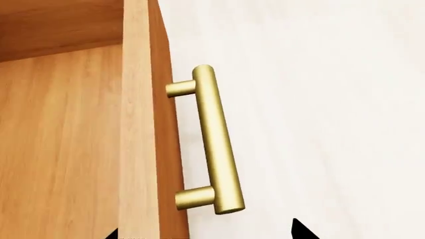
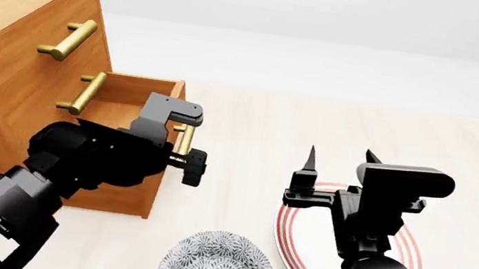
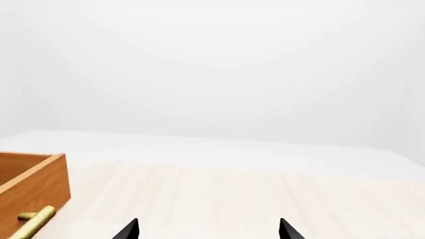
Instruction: Open the bottom drawer of the cabinet.
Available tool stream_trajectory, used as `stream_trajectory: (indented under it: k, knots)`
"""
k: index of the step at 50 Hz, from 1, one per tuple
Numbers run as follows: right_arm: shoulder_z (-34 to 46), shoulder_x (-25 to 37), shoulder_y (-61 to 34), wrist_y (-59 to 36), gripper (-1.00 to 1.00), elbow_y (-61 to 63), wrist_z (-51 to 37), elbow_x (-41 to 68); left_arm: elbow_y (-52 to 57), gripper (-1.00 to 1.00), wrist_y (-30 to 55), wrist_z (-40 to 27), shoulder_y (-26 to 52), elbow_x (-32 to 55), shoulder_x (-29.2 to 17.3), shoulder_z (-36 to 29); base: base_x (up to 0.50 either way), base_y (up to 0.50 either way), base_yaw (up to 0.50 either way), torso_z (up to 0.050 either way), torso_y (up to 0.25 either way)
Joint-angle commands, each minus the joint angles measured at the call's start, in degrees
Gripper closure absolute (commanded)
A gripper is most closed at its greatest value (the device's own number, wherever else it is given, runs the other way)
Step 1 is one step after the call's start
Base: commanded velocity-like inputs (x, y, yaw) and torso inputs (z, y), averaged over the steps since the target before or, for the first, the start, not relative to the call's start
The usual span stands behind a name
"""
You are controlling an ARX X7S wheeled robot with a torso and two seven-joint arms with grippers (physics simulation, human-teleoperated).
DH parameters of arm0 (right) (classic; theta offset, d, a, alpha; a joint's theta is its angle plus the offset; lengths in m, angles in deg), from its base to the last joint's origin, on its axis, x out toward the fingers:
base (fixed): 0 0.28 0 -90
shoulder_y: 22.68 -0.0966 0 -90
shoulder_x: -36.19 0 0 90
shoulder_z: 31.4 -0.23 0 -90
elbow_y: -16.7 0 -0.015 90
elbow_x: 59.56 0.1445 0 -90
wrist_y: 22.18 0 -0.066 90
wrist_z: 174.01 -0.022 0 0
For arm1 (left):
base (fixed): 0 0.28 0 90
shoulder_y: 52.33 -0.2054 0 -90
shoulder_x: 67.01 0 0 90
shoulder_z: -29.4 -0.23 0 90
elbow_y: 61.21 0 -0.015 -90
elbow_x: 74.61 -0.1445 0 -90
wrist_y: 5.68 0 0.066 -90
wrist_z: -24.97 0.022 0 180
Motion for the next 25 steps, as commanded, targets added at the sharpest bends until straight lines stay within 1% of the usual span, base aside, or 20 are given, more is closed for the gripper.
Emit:
stream_trajectory:
  k: [1, 10, 25]
  knots:
    - [0.16, 0.15, -0.16, 0.15, -1.00, -0.22, -0.11, 0.14, 1.31, -1.00, -0.41, 1.80, 0.28, 1.75, 2.62, 0.56, 0.00, 0.00, 0.00, 0.000, 0.000]
    - [0.03, 0.42, -0.14, 0.11, -1.00, 0.03, -0.28, 0.40, 2.41, -1.00, -0.30, 1.99, 0.40, 2.49, 3.31, 0.85, 0.00, 0.00, 0.00, 0.000, 0.000]
    - [0.23, 0.61, -0.28, -0.07, -1.00, 0.56, -0.67, 0.65, 8.13, -1.00, -0.70, 2.13, -0.37, 3.69, 1.71, 1.59, 0.00, 0.00, 0.00, 0.000, 0.001]
